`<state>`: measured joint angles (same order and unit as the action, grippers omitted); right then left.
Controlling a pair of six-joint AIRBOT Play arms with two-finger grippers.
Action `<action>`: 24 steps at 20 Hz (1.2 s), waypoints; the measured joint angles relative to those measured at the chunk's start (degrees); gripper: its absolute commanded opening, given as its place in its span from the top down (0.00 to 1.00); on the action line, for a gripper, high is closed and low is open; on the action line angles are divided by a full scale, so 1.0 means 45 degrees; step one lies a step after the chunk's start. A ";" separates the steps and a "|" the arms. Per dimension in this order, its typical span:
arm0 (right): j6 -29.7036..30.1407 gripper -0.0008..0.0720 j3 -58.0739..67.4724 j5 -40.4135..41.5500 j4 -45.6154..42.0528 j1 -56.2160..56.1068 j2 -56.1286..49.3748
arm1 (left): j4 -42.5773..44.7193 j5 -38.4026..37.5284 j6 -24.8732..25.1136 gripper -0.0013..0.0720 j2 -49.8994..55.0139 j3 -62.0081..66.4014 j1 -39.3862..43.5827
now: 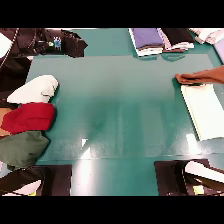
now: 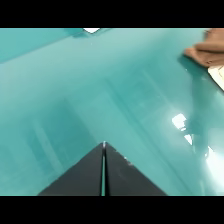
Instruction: Fold the shirts.
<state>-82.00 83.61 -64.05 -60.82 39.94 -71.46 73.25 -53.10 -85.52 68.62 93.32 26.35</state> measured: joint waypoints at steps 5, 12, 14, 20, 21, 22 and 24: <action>-0.0102 0.97 -0.0733 -0.0461 -0.0850 0.0495 0.1739 | 0.0000 -0.0199 0.0015 0.95 0.0000 0.0000 0.0005; -0.0121 0.85 -0.4114 -0.1069 -0.2006 0.2021 0.4007 | 0.0019 -0.0510 0.0238 0.95 0.0000 0.0000 0.0000; -0.0117 0.18 -0.5129 -0.1331 -0.3036 0.2395 0.4401 | 0.0029 -0.0602 0.0330 0.95 0.0000 0.0000 0.0000; -0.0112 0.07 -0.6431 -0.1734 -0.4600 0.2725 0.4862 | 0.0044 -0.0763 0.0641 0.94 0.0000 0.0000 0.0005; -0.0112 0.07 -0.6183 -0.1734 -0.4430 0.2370 0.4886 | 0.0044 -0.0772 0.0651 0.95 0.0000 0.0000 0.0000; -0.0117 0.07 -0.5858 -0.1739 -0.4163 0.1870 0.4901 | 0.0044 -0.0772 0.0675 0.94 0.0000 0.0000 0.0000; -0.0117 0.07 -0.5158 -0.1739 -0.3463 0.0486 0.4925 | 0.0044 -0.0767 0.0695 0.95 0.0000 0.0000 0.0005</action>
<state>-82.52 60.40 -71.88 -76.40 42.13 -49.30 73.45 -56.55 -82.39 68.62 93.32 26.37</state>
